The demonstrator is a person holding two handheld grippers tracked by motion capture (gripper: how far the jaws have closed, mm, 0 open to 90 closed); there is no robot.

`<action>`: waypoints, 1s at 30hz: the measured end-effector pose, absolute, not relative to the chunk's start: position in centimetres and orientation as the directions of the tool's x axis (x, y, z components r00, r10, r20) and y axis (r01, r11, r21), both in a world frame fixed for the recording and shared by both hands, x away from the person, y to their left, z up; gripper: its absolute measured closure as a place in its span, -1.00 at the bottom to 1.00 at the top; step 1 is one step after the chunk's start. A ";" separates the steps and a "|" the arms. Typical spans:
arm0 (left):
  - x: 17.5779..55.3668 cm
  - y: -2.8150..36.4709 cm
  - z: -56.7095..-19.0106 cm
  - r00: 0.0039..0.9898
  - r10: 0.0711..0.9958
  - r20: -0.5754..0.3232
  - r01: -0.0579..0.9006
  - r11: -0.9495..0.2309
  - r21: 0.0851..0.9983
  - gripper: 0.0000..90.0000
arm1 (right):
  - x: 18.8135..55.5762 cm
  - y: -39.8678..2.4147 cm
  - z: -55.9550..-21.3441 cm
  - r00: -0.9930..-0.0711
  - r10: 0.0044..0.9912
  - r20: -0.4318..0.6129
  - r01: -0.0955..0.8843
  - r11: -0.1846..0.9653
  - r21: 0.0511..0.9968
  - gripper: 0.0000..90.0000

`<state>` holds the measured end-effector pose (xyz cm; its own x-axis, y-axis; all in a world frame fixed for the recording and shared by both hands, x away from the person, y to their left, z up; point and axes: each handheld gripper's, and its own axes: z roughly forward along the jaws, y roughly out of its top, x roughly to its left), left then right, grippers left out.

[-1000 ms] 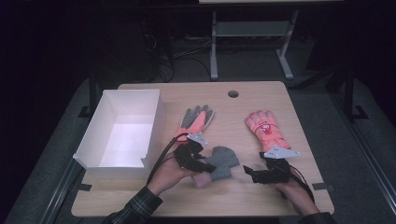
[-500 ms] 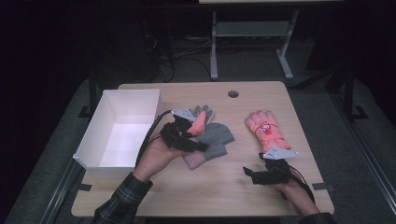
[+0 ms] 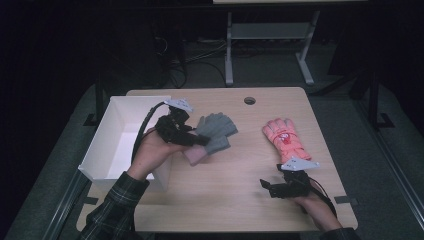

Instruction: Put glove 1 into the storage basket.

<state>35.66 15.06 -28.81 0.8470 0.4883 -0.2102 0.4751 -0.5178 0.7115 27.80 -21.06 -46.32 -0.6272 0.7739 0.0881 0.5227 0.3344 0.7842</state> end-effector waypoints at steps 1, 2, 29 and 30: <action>35.7 15.1 -28.8 0.847 0.488 -0.210 0.475 -0.518 0.711 0.44 | 27.8 -21.1 -46.3 -0.627 0.774 0.088 0.523 0.334 0.784 -0.69; 35.8 15.5 -28.7 0.843 0.494 -0.213 0.480 -0.511 0.713 0.44 | 27.8 -21.1 -46.3 -0.627 0.774 0.088 0.523 0.335 0.784 -0.69; 37.6 25.5 -27.8 0.676 0.716 -0.174 0.551 -0.336 0.764 0.43 | 28.1 -20.6 -46.4 -0.642 0.762 0.084 0.524 0.357 0.773 -0.69; 37.6 26.1 -27.9 0.664 0.729 -0.165 0.555 -0.333 0.763 0.43 | 28.1 -20.6 -46.4 -0.642 0.762 0.084 0.524 0.357 0.773 -0.69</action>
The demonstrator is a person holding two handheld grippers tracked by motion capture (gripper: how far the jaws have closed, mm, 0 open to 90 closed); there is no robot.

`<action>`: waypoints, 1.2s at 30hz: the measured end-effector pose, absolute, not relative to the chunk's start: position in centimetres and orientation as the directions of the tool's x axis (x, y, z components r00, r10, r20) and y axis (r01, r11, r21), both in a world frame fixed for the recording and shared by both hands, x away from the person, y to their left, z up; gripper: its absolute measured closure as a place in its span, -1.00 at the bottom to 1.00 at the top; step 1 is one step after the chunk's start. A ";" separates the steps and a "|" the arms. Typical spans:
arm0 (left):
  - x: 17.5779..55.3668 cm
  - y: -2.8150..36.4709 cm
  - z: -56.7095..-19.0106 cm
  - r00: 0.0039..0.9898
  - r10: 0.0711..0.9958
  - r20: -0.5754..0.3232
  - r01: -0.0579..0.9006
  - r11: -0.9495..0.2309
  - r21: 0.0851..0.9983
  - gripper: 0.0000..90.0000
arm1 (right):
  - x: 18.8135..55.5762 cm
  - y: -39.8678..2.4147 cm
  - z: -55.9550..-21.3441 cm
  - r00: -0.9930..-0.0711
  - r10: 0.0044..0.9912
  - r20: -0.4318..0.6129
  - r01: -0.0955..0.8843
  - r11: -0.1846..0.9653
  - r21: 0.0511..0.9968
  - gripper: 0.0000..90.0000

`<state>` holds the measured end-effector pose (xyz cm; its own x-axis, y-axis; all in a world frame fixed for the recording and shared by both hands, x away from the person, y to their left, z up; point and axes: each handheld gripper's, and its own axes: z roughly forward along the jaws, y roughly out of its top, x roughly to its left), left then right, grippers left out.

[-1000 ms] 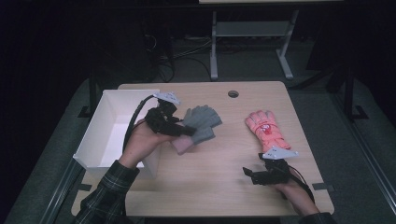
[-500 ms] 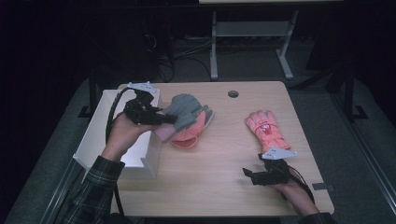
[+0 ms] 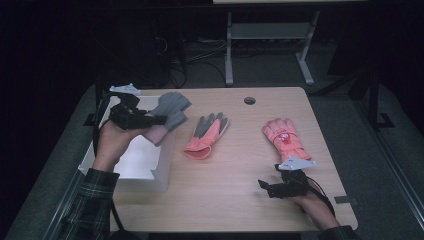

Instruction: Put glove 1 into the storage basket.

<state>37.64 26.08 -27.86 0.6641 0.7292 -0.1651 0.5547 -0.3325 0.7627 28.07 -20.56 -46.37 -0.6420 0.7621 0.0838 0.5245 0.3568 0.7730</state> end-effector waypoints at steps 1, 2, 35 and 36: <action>37.7 26.6 -28.0 0.650 0.743 -0.160 0.561 -0.328 0.760 0.43 | 28.1 -20.6 -46.4 -0.642 0.762 0.085 0.526 0.356 0.772 -0.69; 37.7 27.0 -28.1 0.641 0.751 -0.158 0.567 -0.325 0.757 0.43 | 28.1 -20.6 -46.4 -0.642 0.762 0.085 0.526 0.356 0.772 -0.69; 41.2 33.0 -39.8 0.348 0.935 -0.072 0.790 -0.251 0.559 0.39 | 28.6 -19.3 -46.2 -0.676 0.732 0.085 0.509 0.380 0.772 -0.69; 41.3 33.0 -40.1 0.340 0.937 -0.076 0.797 -0.244 0.553 0.38 | 28.6 -19.4 -46.2 -0.676 0.732 0.085 0.509 0.380 0.772 -0.69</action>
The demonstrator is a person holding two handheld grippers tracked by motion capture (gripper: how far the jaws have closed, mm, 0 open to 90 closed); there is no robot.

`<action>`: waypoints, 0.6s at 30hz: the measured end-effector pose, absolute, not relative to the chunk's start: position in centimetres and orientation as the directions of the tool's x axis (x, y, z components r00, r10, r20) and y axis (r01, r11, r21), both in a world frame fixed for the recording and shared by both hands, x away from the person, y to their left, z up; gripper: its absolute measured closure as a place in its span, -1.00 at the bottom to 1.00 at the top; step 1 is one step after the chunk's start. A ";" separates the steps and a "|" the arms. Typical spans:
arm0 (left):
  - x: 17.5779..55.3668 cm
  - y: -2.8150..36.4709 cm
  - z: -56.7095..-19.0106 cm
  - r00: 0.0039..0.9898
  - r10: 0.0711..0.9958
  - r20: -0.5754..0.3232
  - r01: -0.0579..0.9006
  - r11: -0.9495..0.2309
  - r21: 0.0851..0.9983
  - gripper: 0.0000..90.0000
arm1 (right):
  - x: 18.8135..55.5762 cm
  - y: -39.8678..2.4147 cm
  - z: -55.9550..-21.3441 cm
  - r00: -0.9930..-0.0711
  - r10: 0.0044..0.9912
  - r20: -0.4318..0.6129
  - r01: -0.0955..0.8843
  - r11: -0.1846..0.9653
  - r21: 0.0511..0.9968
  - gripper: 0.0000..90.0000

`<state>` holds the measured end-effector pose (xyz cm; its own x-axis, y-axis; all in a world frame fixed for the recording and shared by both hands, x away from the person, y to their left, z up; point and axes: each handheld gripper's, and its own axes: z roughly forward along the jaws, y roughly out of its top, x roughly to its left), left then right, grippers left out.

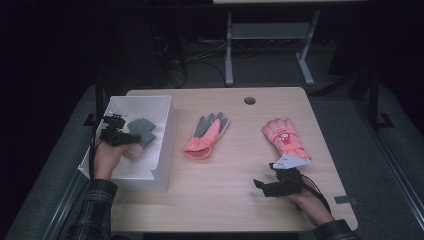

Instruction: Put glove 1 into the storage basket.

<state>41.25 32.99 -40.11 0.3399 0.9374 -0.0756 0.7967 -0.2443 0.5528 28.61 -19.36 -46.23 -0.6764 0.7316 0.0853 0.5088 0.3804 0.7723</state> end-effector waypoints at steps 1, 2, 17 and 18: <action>41.3 33.0 -40.1 0.340 0.937 -0.076 0.797 -0.244 0.553 0.37 | 28.6 -19.4 -46.2 -0.676 0.732 0.085 0.509 0.380 0.772 -0.69; 41.3 33.1 -40.5 0.333 0.940 -0.068 0.803 -0.245 0.543 0.37 | 28.6 -19.4 -46.2 -0.677 0.731 0.085 0.508 0.381 0.773 -0.69; 41.2 32.2 -41.4 0.332 0.943 0.029 0.796 -0.296 0.527 -0.34 | 28.6 -19.5 -46.3 -0.675 0.732 0.087 0.511 0.380 0.771 -0.69; 41.1 32.1 -41.1 0.329 0.944 0.025 0.787 -0.289 0.545 -0.42 | 28.6 -19.5 -46.3 -0.675 0.733 0.087 0.511 0.380 0.771 -0.69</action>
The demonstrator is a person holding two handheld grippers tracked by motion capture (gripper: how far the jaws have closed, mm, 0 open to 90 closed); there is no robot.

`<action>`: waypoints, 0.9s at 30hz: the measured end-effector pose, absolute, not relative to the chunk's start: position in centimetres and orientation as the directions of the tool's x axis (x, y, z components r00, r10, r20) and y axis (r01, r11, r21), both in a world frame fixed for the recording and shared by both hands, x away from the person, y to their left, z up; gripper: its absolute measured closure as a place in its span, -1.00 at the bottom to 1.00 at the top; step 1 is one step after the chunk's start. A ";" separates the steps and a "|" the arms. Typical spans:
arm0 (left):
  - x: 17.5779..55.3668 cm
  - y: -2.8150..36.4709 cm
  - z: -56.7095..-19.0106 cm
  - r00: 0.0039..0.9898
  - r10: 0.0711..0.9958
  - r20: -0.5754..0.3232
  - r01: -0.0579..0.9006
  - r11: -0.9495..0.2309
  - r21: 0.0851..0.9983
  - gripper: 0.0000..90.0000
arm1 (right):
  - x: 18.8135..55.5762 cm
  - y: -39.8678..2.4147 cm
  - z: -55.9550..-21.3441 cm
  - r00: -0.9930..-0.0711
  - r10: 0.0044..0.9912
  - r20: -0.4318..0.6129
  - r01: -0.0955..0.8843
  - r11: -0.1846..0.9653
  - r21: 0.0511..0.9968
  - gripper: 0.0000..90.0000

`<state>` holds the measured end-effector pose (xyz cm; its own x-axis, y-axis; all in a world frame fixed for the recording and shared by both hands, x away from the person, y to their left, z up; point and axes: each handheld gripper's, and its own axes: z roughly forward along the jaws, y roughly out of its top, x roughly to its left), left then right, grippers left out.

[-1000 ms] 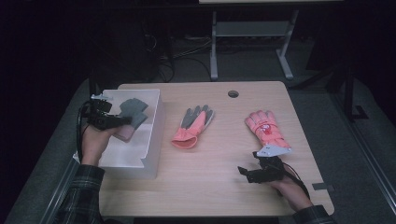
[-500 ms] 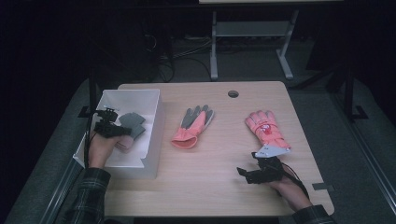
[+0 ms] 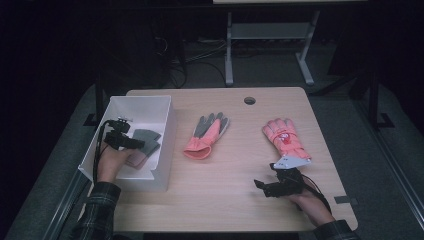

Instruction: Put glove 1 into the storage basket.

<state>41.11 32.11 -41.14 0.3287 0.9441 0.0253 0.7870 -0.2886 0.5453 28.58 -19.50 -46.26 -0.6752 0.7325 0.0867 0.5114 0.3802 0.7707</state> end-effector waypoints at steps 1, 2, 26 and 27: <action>41.1 32.1 -40.8 0.328 0.944 0.025 0.786 -0.287 0.548 -0.45 | 28.6 -19.5 -46.3 -0.675 0.733 0.087 0.512 0.380 0.771 -0.69; 41.1 32.0 -40.4 0.329 0.944 0.021 0.780 -0.284 0.558 -0.48 | 28.6 -19.5 -46.3 -0.675 0.732 0.088 0.512 0.379 0.771 -0.69; 38.1 25.6 -30.2 0.624 0.772 -0.124 0.575 -0.345 0.742 -0.71 | 28.6 -19.4 -46.3 -0.677 0.730 0.097 0.521 0.382 0.763 -0.69; 37.9 25.1 -30.1 0.633 0.765 -0.119 0.563 -0.350 0.748 -0.71 | 28.6 -19.4 -46.3 -0.677 0.729 0.097 0.521 0.383 0.763 -0.69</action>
<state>37.95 25.12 -30.06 0.6334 0.7647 -0.1190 0.5633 -0.3502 0.7484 28.58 -19.45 -46.31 -0.6773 0.7293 0.0969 0.5214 0.3829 0.7626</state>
